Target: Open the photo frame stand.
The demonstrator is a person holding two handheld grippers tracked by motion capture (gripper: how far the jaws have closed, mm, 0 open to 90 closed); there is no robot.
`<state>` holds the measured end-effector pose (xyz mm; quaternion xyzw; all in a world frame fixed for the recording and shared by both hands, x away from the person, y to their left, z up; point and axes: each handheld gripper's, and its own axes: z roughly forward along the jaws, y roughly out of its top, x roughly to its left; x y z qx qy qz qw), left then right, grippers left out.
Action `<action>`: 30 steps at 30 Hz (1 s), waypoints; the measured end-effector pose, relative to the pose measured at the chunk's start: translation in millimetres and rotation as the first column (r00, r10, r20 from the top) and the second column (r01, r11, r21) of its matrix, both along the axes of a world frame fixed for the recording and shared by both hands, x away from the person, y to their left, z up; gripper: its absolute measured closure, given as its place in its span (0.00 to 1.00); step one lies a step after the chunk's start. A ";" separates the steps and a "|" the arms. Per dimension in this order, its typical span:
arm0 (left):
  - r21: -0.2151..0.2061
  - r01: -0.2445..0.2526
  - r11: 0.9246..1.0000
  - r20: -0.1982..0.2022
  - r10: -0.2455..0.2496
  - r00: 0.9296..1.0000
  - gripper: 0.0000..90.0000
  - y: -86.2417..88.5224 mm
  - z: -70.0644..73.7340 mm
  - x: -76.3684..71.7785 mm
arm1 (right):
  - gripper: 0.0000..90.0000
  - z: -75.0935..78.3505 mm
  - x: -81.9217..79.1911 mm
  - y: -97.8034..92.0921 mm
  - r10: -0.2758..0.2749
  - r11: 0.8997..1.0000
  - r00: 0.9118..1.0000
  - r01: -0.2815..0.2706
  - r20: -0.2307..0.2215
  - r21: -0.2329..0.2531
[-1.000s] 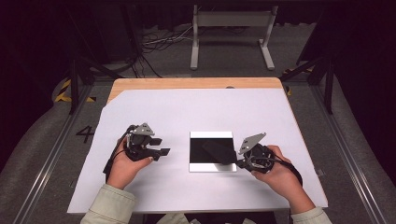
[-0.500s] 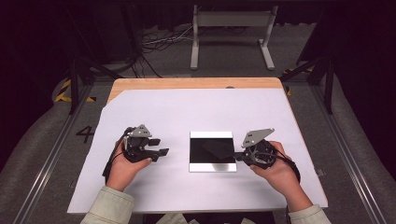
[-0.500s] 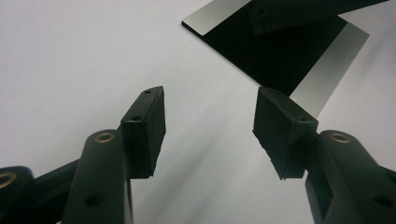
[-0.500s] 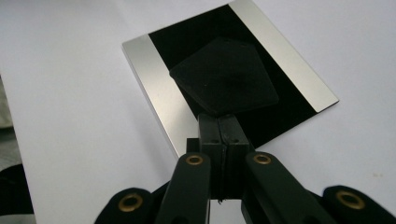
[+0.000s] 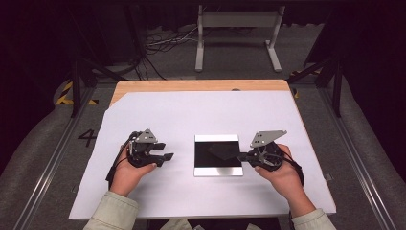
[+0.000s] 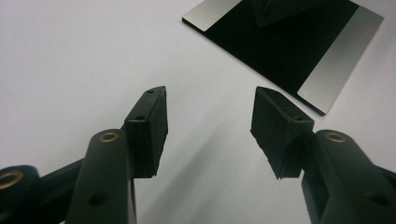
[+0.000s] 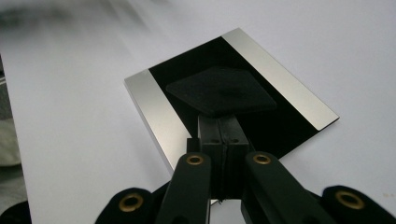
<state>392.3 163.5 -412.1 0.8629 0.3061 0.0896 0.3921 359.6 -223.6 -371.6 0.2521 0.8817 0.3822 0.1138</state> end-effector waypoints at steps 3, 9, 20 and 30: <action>0.002 0.013 1.000 -0.005 -0.013 1.000 0.52 -2.2 -0.9 0.6 | 1.00 0.4 0.2 -0.5 -0.011 0.999 1.000 0.011 0.002 0.033; -0.006 0.018 1.000 -0.027 -0.018 0.999 0.51 -3.8 -2.4 1.6 | 1.00 0.3 0.1 1.3 -0.006 0.999 1.000 0.007 -0.007 0.047; -0.013 0.013 1.000 -0.041 -0.013 0.999 0.49 -4.8 -3.5 3.4 | 1.00 -2.5 0.0 1.0 0.000 1.000 0.999 0.000 -0.034 0.015; -0.024 0.010 1.000 -0.046 -0.011 0.999 0.49 -4.0 -2.4 3.4 | 1.00 -2.1 -1.3 1.6 0.001 1.000 0.999 -0.001 -0.036 -0.022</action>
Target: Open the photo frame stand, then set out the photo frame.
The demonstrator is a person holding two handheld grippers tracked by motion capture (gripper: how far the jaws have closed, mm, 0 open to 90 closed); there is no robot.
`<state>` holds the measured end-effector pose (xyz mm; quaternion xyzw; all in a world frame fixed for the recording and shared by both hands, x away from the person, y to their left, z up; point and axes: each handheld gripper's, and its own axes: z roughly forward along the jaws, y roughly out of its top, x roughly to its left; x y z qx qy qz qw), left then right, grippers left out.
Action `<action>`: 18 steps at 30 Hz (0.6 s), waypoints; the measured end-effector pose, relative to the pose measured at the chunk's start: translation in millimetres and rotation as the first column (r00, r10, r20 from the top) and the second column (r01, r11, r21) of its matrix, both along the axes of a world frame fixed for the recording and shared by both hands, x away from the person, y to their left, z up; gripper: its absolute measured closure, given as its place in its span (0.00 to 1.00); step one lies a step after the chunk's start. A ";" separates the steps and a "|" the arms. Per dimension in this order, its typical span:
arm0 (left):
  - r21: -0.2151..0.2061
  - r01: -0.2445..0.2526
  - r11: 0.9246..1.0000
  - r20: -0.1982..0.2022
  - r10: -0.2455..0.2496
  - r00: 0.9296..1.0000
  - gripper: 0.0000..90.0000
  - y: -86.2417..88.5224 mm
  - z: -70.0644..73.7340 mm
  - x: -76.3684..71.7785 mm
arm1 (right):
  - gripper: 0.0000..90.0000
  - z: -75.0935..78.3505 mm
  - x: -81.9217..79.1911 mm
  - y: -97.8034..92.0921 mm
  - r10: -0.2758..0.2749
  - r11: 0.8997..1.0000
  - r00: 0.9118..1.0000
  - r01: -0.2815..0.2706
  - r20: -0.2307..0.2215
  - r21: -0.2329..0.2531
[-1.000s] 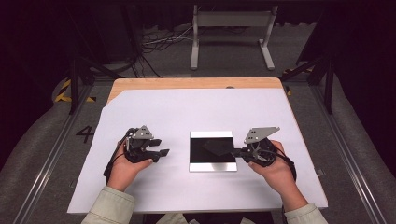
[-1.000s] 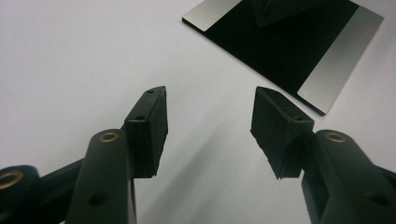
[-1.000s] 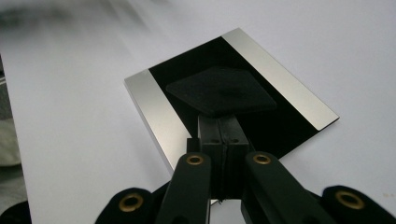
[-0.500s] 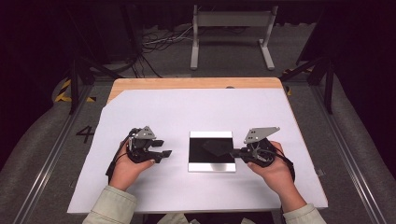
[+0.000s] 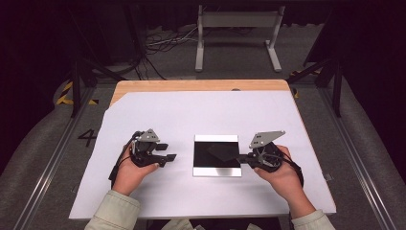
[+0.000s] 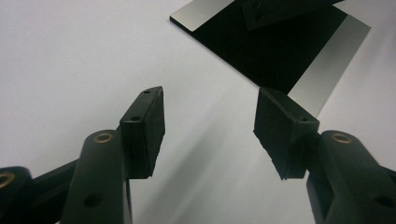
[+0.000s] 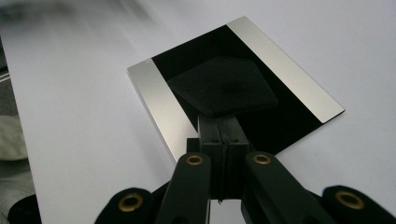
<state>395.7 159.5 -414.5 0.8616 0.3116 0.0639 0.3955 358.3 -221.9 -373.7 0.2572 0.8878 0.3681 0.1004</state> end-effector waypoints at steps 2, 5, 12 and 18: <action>-0.001 -0.005 1.000 0.001 0.005 1.000 0.49 0.3 0.2 -0.3 | 1.00 0.6 -0.1 -0.9 0.001 1.000 1.000 -0.002 -0.005 -0.011; -0.002 -0.007 1.000 0.000 0.007 1.000 0.49 1.5 0.6 -0.3 | 1.00 3.2 -0.3 -5.0 0.004 1.000 1.000 -0.004 -0.011 -0.009; -0.001 -0.006 1.000 0.000 0.006 1.000 0.49 1.4 0.7 -0.3 | 0.94 13.4 -3.7 -15.2 -0.021 0.999 1.000 0.020 -0.007 -0.026; 0.001 -0.006 1.000 -0.001 0.006 1.000 0.49 1.6 0.4 -0.4 | 0.87 19.8 -3.8 -21.7 -0.038 0.999 0.999 0.038 -0.004 -0.002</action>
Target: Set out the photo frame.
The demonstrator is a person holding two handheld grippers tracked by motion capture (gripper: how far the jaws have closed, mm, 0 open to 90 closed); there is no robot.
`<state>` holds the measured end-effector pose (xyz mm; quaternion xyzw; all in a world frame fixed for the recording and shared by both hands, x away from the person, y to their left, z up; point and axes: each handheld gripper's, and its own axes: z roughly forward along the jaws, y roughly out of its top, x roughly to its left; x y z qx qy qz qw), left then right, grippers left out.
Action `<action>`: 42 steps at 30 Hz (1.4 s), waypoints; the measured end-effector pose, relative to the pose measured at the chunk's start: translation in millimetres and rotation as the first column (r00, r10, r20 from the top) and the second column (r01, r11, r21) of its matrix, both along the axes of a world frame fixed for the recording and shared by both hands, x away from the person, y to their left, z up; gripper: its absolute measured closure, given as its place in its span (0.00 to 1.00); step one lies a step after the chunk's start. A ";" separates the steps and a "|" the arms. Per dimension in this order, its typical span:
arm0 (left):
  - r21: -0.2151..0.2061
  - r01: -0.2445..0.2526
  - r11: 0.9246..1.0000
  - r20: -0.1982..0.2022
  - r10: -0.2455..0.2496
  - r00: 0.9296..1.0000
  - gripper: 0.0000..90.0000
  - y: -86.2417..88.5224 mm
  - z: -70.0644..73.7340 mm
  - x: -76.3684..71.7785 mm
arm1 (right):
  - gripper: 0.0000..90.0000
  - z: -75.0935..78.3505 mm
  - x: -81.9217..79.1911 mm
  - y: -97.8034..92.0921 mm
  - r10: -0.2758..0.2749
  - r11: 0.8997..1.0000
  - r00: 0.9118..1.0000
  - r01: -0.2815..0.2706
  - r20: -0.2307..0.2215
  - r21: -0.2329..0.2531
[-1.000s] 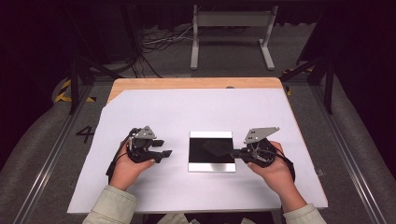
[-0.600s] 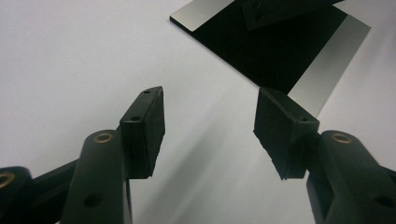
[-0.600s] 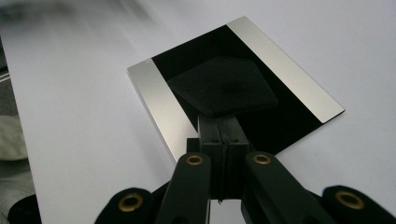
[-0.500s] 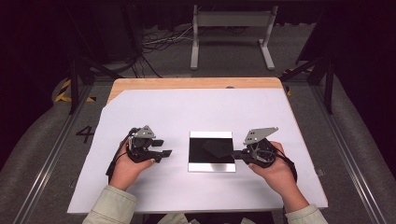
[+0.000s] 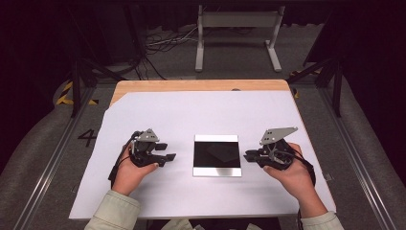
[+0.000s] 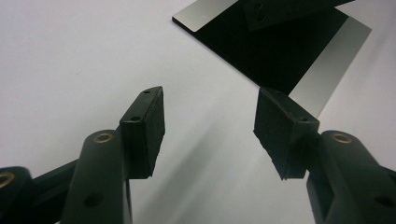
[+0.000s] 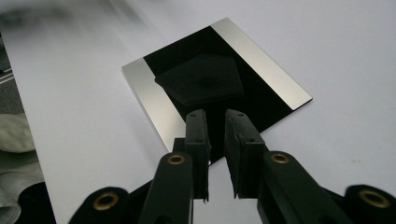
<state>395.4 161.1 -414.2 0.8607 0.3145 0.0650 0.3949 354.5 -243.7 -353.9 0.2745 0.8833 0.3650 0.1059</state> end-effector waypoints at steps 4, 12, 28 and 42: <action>-0.003 -0.003 1.000 0.002 0.003 1.000 0.49 0.6 -0.5 0.1 | 0.84 3.9 -0.3 -2.8 -0.009 1.000 1.000 0.009 0.006 0.019; -0.021 -0.013 1.000 -0.003 0.013 1.000 0.49 2.8 1.4 -0.8 | 0.76 11.4 4.9 -8.1 -0.040 0.999 0.999 0.040 0.013 0.026; -0.017 -0.010 1.000 -0.003 0.010 1.000 0.49 -0.9 0.7 -0.1 | 0.63 23.3 50.6 -4.1 -0.082 0.996 0.992 0.077 -0.098 -0.053; -0.010 -0.008 1.000 -0.007 0.008 1.000 0.49 -0.1 -0.6 -0.2 | 0.59 14.6 72.4 -3.2 -0.129 0.989 0.961 0.141 -0.243 0.033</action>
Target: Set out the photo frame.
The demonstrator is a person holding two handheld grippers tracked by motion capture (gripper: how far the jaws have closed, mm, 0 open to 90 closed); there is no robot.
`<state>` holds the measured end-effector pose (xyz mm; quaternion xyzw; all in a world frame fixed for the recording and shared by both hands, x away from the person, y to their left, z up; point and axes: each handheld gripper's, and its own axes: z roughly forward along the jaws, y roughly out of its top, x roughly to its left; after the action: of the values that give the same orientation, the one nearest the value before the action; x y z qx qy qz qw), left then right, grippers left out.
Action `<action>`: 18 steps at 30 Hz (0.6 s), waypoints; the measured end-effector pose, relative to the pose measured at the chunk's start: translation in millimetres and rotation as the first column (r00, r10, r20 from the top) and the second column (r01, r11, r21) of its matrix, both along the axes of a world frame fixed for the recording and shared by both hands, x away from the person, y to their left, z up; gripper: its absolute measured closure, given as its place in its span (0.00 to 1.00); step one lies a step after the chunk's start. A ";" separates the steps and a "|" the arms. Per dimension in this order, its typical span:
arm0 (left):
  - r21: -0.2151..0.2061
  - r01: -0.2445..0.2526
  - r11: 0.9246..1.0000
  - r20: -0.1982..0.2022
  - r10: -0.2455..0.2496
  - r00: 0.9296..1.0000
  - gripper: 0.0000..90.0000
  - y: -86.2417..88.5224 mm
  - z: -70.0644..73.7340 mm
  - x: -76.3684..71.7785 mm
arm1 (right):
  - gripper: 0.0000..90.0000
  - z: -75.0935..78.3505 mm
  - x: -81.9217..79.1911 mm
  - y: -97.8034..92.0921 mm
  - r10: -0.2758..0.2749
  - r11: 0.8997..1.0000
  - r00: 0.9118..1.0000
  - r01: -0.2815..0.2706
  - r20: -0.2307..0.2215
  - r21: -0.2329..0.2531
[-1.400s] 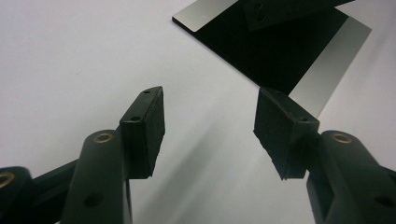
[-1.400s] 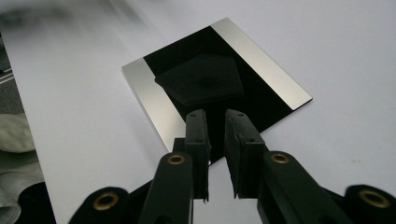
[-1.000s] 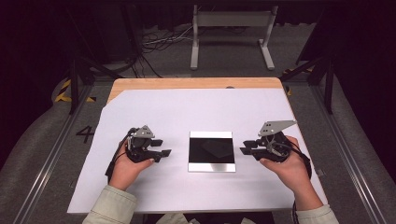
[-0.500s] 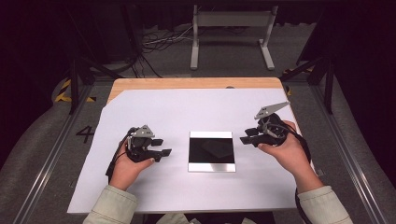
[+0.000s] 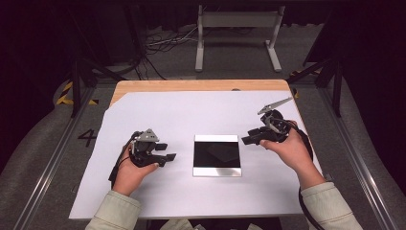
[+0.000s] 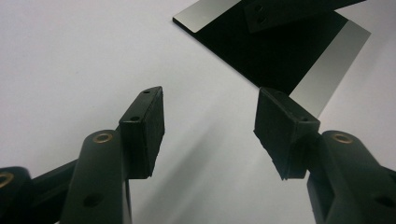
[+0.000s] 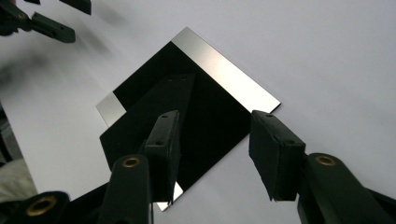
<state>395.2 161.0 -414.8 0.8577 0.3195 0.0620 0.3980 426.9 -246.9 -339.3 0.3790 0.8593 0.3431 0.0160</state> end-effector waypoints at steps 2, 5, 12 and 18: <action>-0.001 0.000 1.000 0.001 0.000 1.000 0.49 -0.1 0.0 0.0 | 0.58 -3.0 2.8 0.0 -0.018 1.000 0.999 0.018 -0.034 0.020; -0.002 0.000 1.000 0.001 0.000 1.000 0.49 -0.5 0.0 0.1 | 0.59 -8.4 6.8 0.5 -0.028 0.998 0.997 0.032 -0.076 0.051; -0.001 -0.003 1.000 0.000 0.003 1.000 0.48 -1.2 -0.4 -0.2 | 0.62 -15.1 10.0 4.6 -0.025 0.998 0.993 0.031 -0.112 0.055; 0.000 -0.003 1.000 0.002 0.003 1.000 0.48 -1.7 -0.6 -0.3 | 0.63 -22.1 11.2 10.2 -0.014 0.997 0.988 0.024 -0.155 0.068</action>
<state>394.9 159.3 -415.4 0.8573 0.3202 0.0634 0.3981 438.0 -236.7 -361.4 0.4128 0.8418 0.3424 -0.0604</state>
